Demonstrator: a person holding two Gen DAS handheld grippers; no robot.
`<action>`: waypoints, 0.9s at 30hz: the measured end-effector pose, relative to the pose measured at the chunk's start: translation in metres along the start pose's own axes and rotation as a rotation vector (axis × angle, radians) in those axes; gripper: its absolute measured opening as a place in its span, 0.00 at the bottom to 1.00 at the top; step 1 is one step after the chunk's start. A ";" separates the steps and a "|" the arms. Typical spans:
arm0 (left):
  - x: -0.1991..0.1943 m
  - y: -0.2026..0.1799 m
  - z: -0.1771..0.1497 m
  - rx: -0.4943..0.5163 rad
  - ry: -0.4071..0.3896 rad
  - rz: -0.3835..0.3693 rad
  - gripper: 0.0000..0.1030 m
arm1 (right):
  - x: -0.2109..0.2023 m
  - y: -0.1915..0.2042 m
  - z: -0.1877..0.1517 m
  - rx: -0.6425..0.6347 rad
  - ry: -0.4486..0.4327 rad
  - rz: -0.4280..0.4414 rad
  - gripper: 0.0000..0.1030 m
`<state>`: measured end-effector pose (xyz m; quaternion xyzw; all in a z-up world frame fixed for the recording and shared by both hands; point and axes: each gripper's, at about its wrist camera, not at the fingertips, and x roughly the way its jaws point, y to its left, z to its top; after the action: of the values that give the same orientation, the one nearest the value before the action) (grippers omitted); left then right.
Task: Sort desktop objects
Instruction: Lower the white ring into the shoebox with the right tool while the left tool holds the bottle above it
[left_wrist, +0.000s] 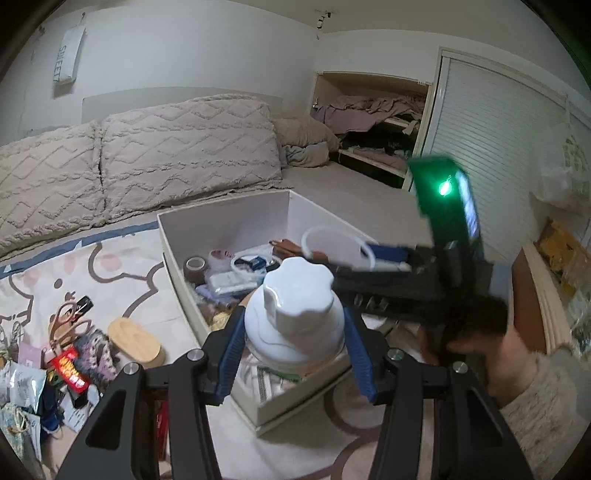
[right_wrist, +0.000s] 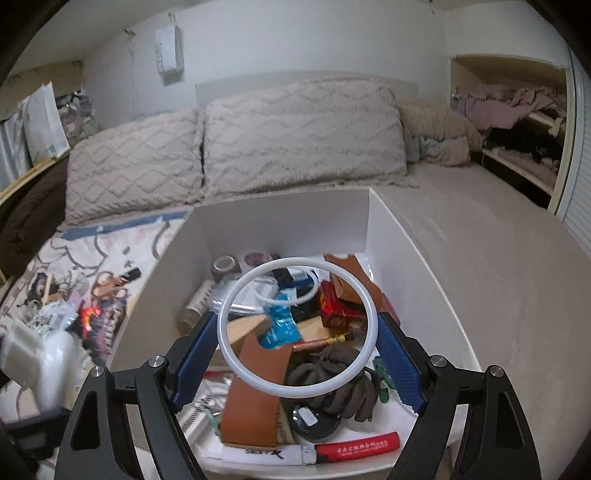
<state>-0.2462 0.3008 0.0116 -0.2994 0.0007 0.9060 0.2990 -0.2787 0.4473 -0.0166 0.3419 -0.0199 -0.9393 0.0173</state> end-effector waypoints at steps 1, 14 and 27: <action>0.002 -0.001 0.003 0.004 -0.002 0.007 0.50 | 0.004 -0.002 -0.001 -0.001 0.014 -0.005 0.82; 0.038 -0.011 0.022 0.027 0.034 0.054 0.50 | 0.031 -0.015 -0.009 -0.006 0.174 0.002 0.82; 0.078 -0.003 0.024 -0.003 0.106 0.081 0.50 | 0.034 -0.021 -0.022 -0.050 0.200 -0.033 0.82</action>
<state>-0.3074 0.3499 -0.0108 -0.3473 0.0275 0.9002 0.2611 -0.2909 0.4659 -0.0558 0.4338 0.0112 -0.9009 0.0122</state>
